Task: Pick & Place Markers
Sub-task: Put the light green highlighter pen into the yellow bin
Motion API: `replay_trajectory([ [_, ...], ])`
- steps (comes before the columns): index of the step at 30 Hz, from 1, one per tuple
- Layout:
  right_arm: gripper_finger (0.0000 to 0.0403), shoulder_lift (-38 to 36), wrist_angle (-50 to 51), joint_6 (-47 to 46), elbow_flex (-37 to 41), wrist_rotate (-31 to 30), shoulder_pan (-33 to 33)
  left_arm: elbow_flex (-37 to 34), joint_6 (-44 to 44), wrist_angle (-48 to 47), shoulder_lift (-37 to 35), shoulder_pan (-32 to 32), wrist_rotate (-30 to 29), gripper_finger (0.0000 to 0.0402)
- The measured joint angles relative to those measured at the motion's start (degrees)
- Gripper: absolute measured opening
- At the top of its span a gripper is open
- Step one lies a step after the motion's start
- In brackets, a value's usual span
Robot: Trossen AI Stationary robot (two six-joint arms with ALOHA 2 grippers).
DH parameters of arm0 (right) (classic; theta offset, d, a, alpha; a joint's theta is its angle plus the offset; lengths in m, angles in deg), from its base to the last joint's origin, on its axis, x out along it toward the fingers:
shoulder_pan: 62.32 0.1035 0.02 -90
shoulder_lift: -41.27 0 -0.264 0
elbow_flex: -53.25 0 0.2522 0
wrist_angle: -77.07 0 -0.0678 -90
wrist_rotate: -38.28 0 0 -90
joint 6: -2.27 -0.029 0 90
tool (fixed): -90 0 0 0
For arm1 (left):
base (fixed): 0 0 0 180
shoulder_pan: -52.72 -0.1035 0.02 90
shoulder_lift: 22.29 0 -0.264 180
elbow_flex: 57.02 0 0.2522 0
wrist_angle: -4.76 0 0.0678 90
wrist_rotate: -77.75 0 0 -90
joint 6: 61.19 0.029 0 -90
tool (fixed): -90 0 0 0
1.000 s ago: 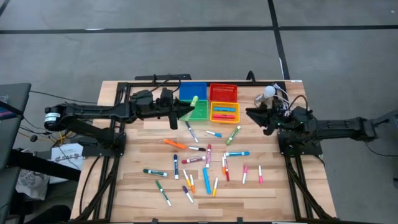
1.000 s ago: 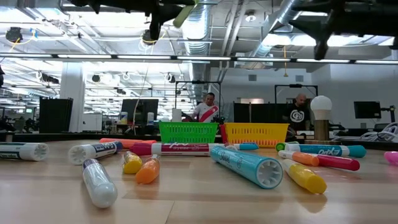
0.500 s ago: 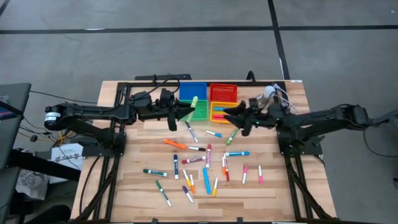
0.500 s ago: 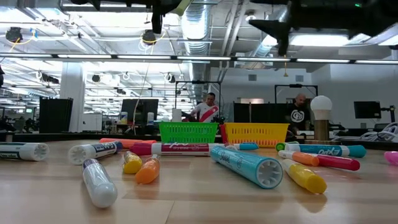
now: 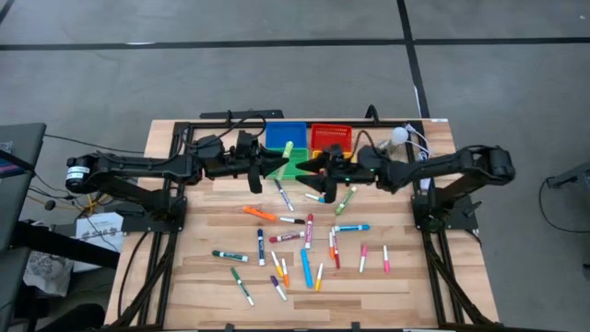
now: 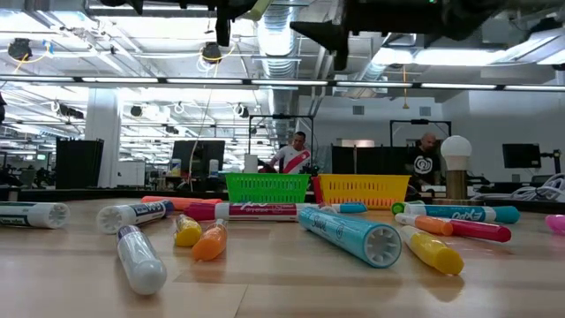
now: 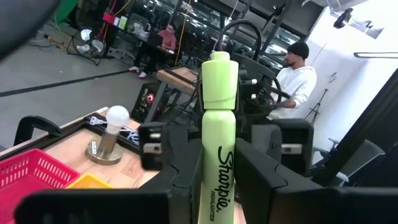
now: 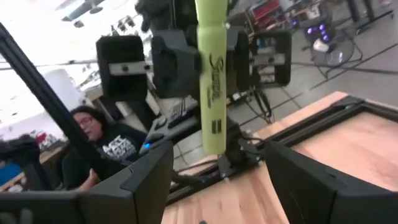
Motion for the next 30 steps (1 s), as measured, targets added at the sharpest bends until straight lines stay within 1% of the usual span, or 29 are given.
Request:
replay_trajectory([
  [6, 0.0244, 5.1, -0.4, 0.0, -5.9, 2.3, -0.7, 0.0, 0.0, 0.0, 0.0, 0.0, 0.0, 0.0074],
  [11, 0.0244, 7.6, -0.2, 0.0, -9.2, 4.3, -1.2, 0.0, 0.0, 0.0, 0.0, 0.0, 0.0, 0.0075],
  [18, 0.0244, 8.5, 0.8, 1.0, -11.2, 4.2, -1.2, 0.0, 0.0, 0.4, 0.0, 0.0, 0.0, 0.0075],
  [23, 0.0243, 8.5, 2.0, 1.5, -11.2, 2.4, -1.5, 0.0, 0.0, 0.5, 0.0, 0.0, 0.0, 0.0074],
  [26, 0.0227, 8.5, 2.8, 1.2, -11.2, 2.4, -1.6, 0.0, 0.0, 0.7, 0.0, 0.0, 0.0, 0.0075],
  [30, 0.0186, 8.5, 2.6, 1.2, -11.2, 2.4, -1.9, 0.0, 0.0, 0.7, 0.0, 0.0, 0.0, 0.0076],
])
